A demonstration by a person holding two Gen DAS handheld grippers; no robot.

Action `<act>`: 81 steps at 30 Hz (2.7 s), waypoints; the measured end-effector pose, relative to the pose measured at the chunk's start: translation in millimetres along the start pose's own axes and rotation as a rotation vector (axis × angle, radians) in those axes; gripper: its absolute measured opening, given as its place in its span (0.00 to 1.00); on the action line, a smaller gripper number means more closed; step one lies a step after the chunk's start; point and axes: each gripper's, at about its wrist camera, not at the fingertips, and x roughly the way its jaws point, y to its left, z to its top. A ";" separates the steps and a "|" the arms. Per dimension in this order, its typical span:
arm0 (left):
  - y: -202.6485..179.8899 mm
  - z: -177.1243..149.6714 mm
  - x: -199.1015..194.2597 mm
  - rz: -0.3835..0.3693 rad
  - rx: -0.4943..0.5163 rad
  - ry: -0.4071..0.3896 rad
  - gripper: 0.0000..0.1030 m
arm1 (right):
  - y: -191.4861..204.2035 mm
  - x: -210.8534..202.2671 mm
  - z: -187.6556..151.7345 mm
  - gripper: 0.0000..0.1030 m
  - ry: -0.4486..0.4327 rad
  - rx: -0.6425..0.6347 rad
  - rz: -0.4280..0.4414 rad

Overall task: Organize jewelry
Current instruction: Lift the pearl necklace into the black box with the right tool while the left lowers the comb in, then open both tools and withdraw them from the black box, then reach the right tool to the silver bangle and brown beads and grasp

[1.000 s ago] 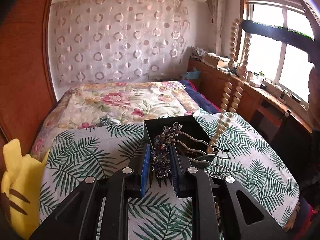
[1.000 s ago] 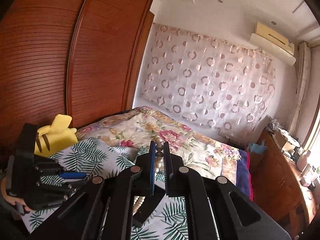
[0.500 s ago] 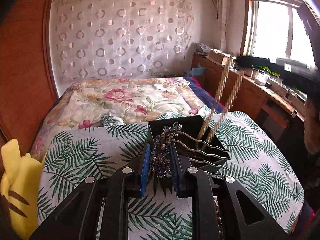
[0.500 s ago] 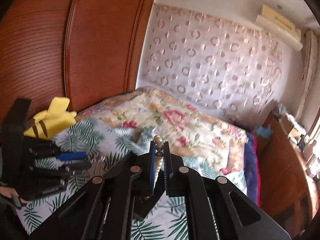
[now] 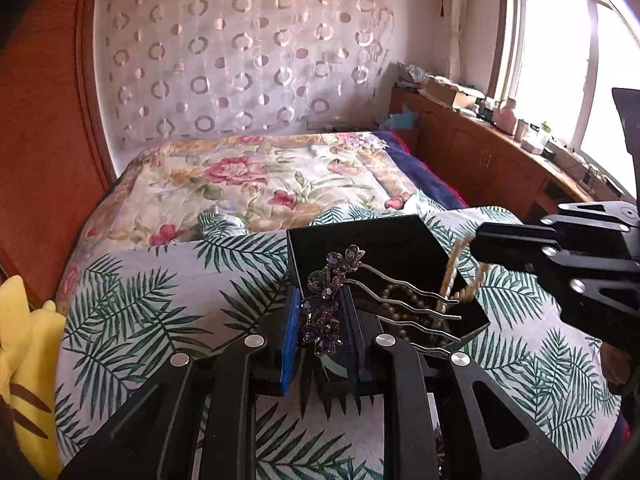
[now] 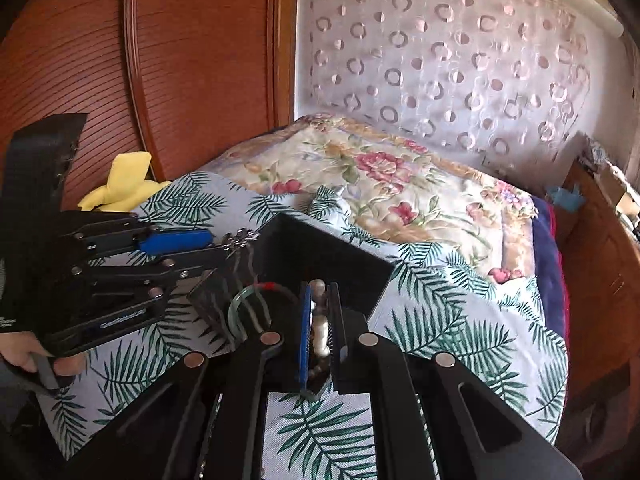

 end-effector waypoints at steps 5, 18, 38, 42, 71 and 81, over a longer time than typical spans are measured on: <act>-6.4 2.5 6.3 -0.002 0.015 0.008 0.18 | -4.7 -10.2 -5.3 0.24 -0.016 0.011 0.015; -15.1 5.6 16.5 0.005 0.032 0.023 0.19 | -5.0 -34.4 -32.6 0.24 -0.046 0.044 0.043; -9.6 -71.1 -51.9 -0.063 0.009 -0.058 0.82 | 16.8 -43.7 -115.1 0.42 -0.013 0.127 0.117; -5.2 -84.8 -60.5 -0.061 -0.005 -0.062 0.84 | 21.4 -25.5 -113.9 0.26 0.028 0.127 0.137; 1.1 -102.5 -64.6 -0.067 -0.030 -0.026 0.86 | 28.2 -24.1 -91.9 0.06 0.082 -0.027 -0.032; -12.5 -104.8 -59.1 -0.094 0.002 0.003 0.86 | 6.3 -39.8 -109.0 0.06 0.069 0.010 -0.067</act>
